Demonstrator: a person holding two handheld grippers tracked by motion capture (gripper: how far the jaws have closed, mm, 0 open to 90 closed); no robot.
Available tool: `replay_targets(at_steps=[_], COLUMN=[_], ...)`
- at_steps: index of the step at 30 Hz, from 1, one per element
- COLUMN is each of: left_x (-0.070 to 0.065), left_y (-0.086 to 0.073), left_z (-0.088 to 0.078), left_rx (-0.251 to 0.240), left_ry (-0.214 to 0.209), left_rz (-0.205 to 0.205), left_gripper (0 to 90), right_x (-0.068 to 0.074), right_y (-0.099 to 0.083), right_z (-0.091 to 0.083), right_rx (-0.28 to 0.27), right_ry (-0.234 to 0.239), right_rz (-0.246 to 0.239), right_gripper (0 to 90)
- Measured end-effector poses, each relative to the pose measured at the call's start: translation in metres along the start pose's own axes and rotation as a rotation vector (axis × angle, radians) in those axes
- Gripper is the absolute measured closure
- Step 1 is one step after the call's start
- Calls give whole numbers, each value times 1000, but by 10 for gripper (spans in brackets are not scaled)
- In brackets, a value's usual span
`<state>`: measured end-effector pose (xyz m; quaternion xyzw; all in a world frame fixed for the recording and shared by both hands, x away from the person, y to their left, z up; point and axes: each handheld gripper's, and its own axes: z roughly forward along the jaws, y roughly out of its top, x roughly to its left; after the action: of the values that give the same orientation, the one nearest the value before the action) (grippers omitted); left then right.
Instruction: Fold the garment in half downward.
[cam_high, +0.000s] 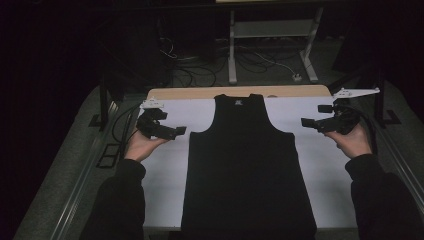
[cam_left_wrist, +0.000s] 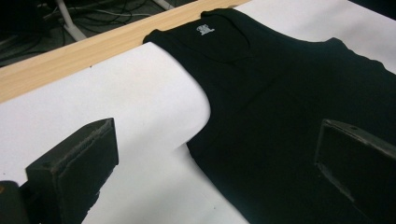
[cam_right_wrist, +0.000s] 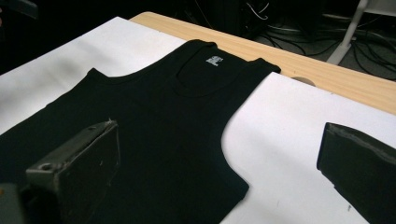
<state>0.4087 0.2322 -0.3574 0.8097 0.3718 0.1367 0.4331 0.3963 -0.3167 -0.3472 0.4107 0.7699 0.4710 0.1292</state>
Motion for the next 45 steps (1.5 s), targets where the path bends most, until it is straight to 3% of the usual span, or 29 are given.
replay_targets(at_steps=[9,23,25,45], left_x=[9,13,13,19], left_y=[-4,-12,-14,-27], left_z=[14,32,35,63], left_rx=[5,33,55,71], left_ry=[-5,-9,-10,-39], left_rz=[-46,-62,-48,-102], left_gripper=[0,0,0,0], right_x=[-3,-11,-12,-25], right_y=[-4,-12,-13,-34], right_z=[17,34,36,65], right_rx=[35,88,103,169], right_ry=[-5,-20,-27,-27], right_rz=[3,14,14,74], right_gripper=[0,0,0,0])
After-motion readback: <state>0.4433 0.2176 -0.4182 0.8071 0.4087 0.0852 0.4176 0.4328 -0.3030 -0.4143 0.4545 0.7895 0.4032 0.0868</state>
